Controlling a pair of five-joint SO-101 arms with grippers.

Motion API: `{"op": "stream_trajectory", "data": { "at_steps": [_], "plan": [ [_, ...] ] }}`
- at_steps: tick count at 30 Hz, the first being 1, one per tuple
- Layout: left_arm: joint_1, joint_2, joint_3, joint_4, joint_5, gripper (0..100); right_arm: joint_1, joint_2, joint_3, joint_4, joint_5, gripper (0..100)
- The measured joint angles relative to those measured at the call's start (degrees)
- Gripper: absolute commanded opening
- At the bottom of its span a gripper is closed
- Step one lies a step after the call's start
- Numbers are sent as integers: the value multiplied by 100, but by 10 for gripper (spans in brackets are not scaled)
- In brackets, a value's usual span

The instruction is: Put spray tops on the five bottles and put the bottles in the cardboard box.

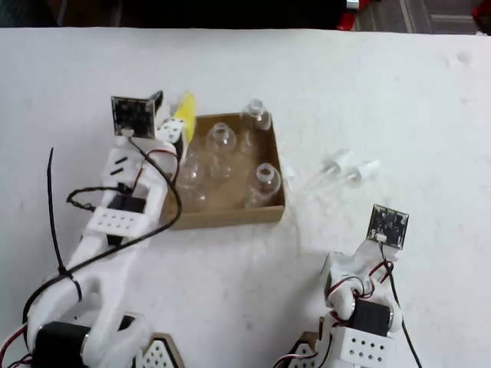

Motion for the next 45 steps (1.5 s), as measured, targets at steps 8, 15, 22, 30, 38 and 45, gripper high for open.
{"op": "stream_trajectory", "data": {
  "at_steps": [8,15,22,30,38,45],
  "plan": [
    [9,-123,0,18,0,196,0,0,0,0,0,128],
    [-299,-1178,-589,1187,510,196,0,0,0,0,0,128],
    [-1037,-1477,-2576,4475,985,199,0,0,0,0,0,128],
    [-1433,958,-4862,6233,1002,196,0,0,0,0,0,128],
    [-1433,4123,-8290,8897,1002,195,0,0,0,0,0,128],
    [-1433,6840,-11385,9890,1020,195,0,0,0,0,0,128]
  ]
}}
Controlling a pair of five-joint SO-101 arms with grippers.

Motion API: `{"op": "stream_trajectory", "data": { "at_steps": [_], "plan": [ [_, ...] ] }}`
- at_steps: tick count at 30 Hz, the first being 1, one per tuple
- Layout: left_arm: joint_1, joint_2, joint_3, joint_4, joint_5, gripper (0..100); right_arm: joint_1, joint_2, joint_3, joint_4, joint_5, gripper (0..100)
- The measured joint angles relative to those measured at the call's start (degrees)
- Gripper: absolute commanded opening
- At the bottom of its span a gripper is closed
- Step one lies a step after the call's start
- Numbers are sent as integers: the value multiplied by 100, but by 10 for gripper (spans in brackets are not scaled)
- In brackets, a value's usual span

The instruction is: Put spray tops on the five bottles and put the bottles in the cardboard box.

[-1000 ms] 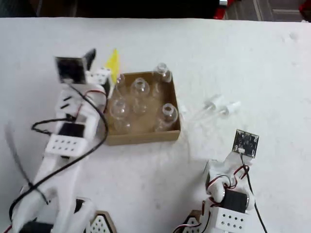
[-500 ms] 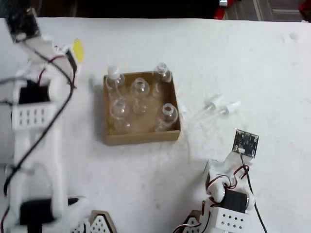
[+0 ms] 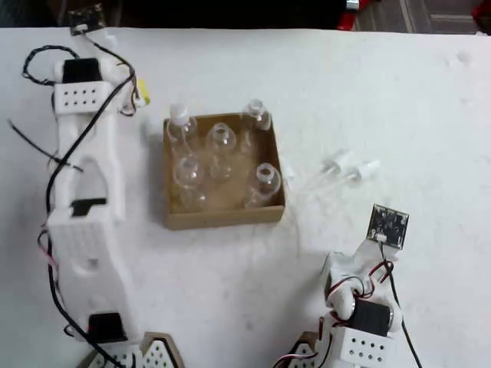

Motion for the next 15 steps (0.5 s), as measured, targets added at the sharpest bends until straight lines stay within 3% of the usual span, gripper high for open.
{"op": "stream_trajectory", "data": {
  "at_steps": [9,15],
  "plan": [
    [149,2646,-3288,202,193,195,0,0,0,0,0,128],
    [202,3393,-3675,132,202,195,0,0,0,0,0,128]
  ]
}}
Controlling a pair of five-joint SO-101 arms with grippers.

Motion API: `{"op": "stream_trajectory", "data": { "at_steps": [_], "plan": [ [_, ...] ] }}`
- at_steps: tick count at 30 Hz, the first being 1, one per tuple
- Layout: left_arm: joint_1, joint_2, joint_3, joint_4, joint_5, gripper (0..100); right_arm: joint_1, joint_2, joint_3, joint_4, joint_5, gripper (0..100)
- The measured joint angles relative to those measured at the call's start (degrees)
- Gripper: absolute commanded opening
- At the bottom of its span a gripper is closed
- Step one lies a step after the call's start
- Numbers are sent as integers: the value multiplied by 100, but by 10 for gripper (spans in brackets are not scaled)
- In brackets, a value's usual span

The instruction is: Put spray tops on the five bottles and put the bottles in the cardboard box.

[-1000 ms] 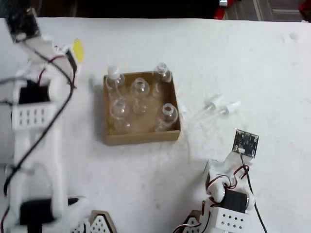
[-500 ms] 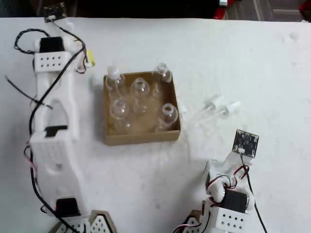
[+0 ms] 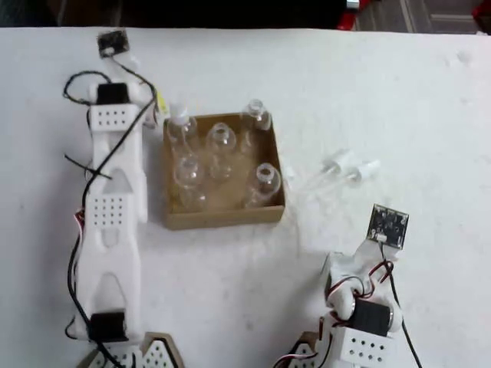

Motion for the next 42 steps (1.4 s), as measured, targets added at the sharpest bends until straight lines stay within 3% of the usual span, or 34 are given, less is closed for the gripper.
{"op": "stream_trajectory", "data": {
  "at_steps": [8,13,16,24,33,42],
  "plan": [
    [-9,299,-35,-53,35,188,0,0,0,0,0,128],
    [-9,378,-44,-114,62,15,0,0,0,0,0,128],
    [0,387,-44,-264,53,50,0,0,0,0,0,128],
    [9,273,-44,0,53,27,0,0,0,0,0,128],
    [0,-1433,-44,1495,53,24,0,0,0,0,0,128],
    [-369,-3042,-44,1609,53,24,0,0,0,0,0,128]
  ]
}}
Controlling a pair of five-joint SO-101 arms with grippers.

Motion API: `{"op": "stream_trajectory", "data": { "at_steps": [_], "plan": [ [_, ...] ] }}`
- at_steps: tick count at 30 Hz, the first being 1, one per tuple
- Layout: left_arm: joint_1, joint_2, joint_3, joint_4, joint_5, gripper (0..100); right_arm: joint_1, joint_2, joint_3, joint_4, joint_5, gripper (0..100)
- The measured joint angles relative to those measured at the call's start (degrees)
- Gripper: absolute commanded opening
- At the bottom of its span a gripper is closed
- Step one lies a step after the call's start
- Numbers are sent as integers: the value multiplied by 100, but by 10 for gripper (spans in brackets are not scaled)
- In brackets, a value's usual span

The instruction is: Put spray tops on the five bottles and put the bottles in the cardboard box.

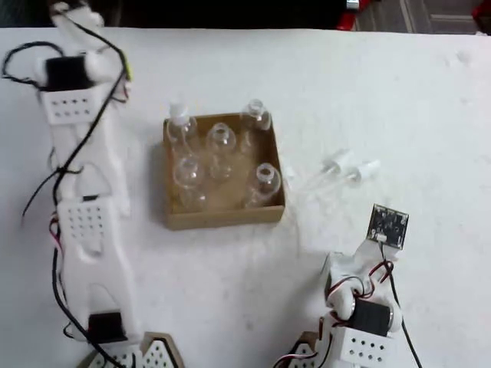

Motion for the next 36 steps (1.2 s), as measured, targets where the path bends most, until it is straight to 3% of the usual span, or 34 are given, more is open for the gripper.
{"op": "stream_trajectory", "data": {
  "at_steps": [7,15,20,29,36],
  "plan": [
    [-167,-1969,747,0,0,24,0,0,0,0,0,128],
    [167,-5310,4791,-167,-35,23,0,0,0,0,0,128],
    [475,-7182,7244,-1433,-589,23,0,0,0,0,0,128],
    [985,-10198,10804,-3807,-615,23,0,0,0,0,0,128],
    [1600,-11516,12765,-5785,-536,23,0,0,0,0,0,128]
  ]
}}
